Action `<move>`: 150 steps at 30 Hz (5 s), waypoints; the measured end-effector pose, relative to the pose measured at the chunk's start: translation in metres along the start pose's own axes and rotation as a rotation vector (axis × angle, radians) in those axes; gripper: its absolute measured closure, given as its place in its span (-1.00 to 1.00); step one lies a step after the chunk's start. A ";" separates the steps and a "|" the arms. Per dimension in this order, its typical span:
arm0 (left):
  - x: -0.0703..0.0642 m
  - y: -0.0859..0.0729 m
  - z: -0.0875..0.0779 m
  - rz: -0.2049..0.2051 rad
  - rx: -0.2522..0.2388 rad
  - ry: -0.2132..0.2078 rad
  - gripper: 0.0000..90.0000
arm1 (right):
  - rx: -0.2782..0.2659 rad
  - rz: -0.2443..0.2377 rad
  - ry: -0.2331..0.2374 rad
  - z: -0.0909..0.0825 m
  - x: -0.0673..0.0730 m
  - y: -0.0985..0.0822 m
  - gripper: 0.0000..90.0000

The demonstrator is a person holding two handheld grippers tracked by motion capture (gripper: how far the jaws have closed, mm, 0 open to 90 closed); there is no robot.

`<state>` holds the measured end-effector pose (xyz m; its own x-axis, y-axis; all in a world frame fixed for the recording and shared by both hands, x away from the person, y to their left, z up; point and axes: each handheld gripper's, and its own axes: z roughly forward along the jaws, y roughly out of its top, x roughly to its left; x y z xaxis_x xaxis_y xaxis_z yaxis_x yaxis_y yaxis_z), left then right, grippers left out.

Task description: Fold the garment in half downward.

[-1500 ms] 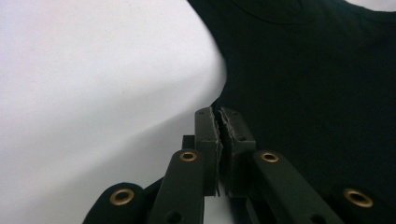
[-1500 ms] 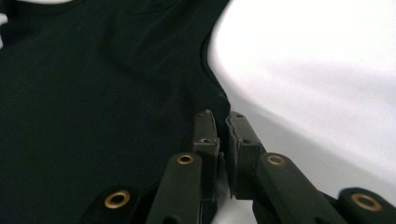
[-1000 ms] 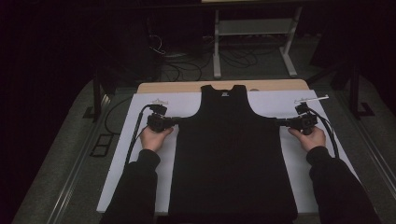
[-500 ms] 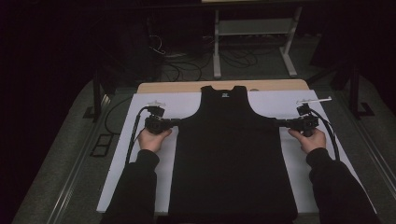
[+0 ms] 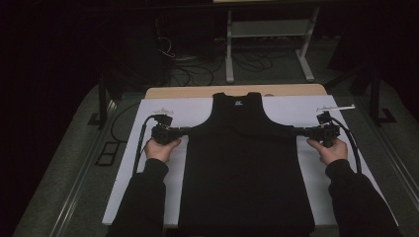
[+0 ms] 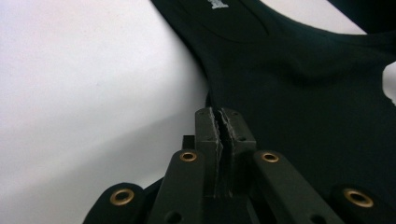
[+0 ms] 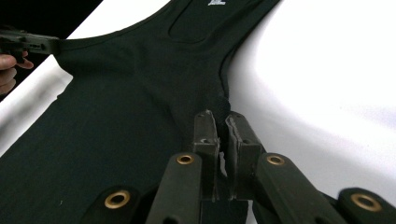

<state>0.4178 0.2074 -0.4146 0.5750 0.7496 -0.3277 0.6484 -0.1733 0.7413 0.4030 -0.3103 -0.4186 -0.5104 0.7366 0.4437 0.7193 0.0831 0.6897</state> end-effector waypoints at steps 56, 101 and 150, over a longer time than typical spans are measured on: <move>-0.012 -0.027 -0.040 -0.063 -0.007 -0.045 0.89 | -0.046 0.054 0.035 -0.032 0.016 -0.034 0.83; -0.030 -0.067 -0.050 -0.060 0.112 -0.066 0.88 | 0.068 0.088 0.056 -0.045 0.031 -0.066 0.82; -0.038 -0.081 -0.059 -0.070 0.183 -0.088 0.88 | 0.164 0.112 0.069 -0.051 0.041 -0.088 0.82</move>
<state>0.3142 0.2309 -0.4280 0.5617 0.7066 -0.4304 0.7633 -0.2419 0.5990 0.2951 -0.3215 -0.4323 -0.4497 0.7003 0.5543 0.8376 0.1151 0.5341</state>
